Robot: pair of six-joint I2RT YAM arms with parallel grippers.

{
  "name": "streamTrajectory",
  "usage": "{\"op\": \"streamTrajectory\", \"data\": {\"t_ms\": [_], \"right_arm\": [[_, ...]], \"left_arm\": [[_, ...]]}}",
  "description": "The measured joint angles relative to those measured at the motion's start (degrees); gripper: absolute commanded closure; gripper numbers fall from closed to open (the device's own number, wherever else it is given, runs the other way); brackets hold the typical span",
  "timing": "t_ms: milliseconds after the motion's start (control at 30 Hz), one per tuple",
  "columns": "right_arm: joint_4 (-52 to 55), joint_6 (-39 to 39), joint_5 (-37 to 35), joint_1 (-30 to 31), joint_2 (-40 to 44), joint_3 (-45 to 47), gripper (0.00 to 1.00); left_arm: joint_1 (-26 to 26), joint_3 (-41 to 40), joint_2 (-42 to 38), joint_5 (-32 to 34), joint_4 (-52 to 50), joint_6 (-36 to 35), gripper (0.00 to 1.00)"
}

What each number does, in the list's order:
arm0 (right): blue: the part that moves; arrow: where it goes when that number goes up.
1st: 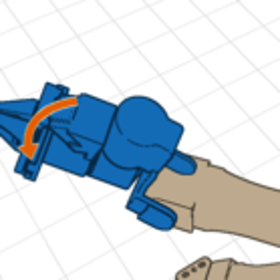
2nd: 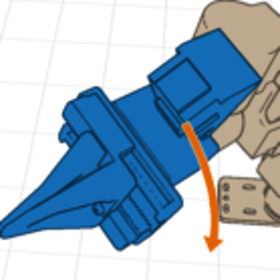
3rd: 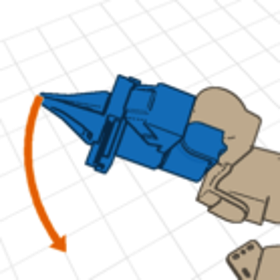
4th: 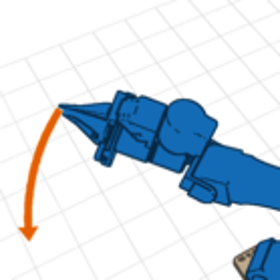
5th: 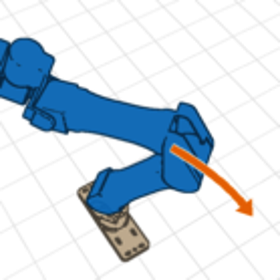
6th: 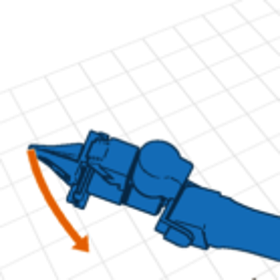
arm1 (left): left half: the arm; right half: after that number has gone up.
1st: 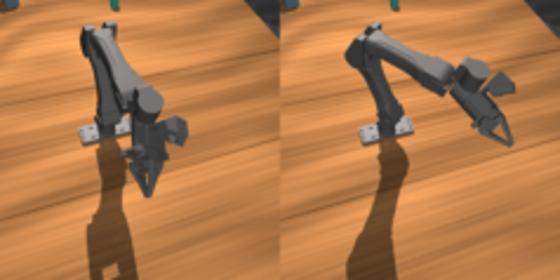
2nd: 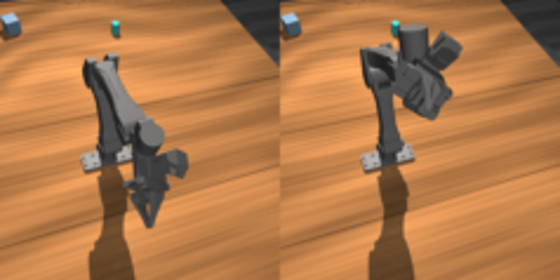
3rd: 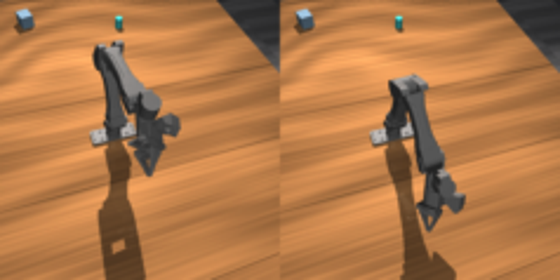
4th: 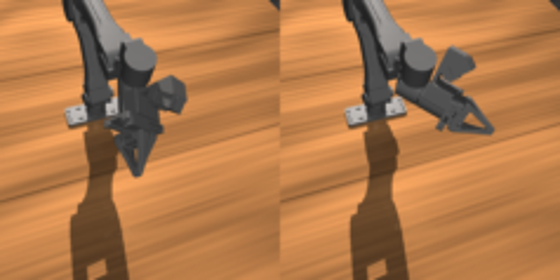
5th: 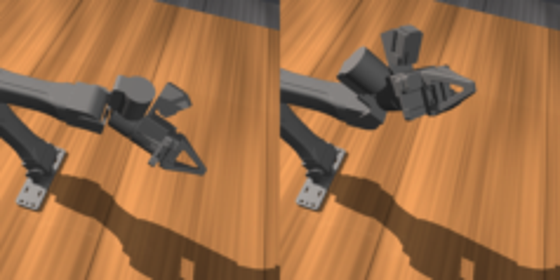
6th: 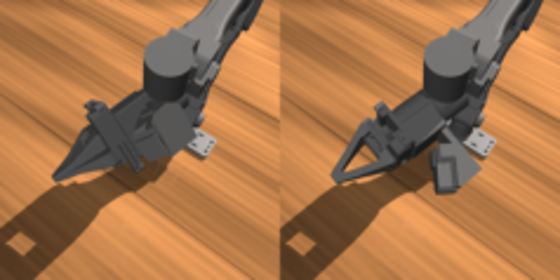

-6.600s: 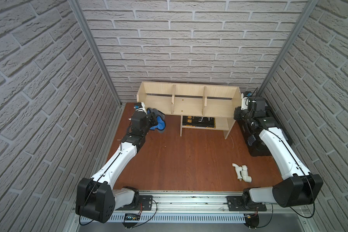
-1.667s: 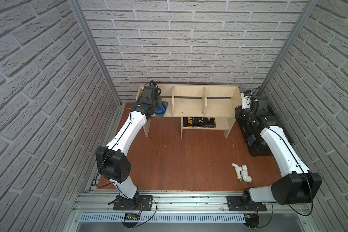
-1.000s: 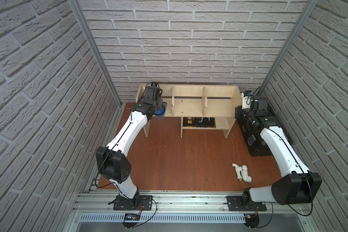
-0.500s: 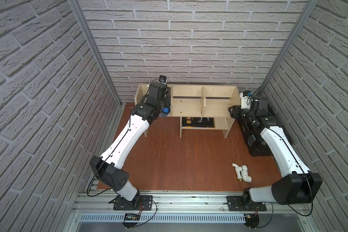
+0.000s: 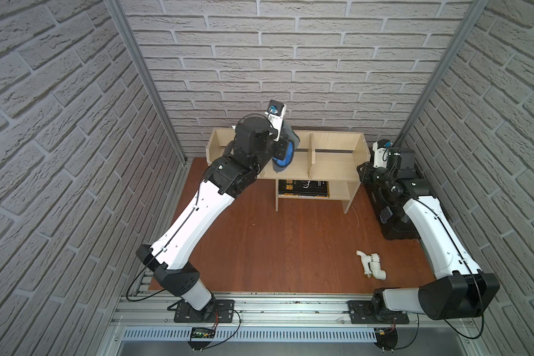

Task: Wipe the bookshelf clean with a cloth
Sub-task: Wipe the dust from the shelf.

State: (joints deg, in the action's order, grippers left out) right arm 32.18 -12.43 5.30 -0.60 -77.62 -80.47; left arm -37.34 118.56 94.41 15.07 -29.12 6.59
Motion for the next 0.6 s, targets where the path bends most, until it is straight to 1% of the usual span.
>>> {"op": "streamTrajectory", "data": {"t_ms": [67, 100, 200, 333, 433, 600], "right_arm": [[0.3, 2.7, -2.4, 0.1, 0.0, -0.2, 0.94], [0.5, 4.9, -4.1, 0.3, 0.0, -0.3, 0.97], [0.3, 5.6, -4.0, 0.3, -0.5, -0.5, 0.97], [-0.7, 5.6, -1.6, -1.0, -1.2, -0.8, 0.97], [-0.9, 5.8, -0.4, -1.4, -1.3, -0.8, 0.97], [-1.0, 5.8, 0.5, -1.7, -1.4, -0.8, 0.97]], "left_arm": [[-1.3, 1.7, 3.6, -0.3, 0.0, -0.5, 1.0], [-1.4, 2.3, 5.4, -0.2, -0.1, -0.5, 1.0], [-1.1, 2.4, 10.8, 1.0, -0.8, -0.6, 1.0], [-0.8, 4.3, 17.7, 3.2, -3.6, -0.6, 1.0], [-0.7, 4.3, 20.7, 5.9, -5.4, -0.6, 1.0], [0.0, 5.2, 22.2, 10.1, -7.6, -0.6, 1.0]]}}
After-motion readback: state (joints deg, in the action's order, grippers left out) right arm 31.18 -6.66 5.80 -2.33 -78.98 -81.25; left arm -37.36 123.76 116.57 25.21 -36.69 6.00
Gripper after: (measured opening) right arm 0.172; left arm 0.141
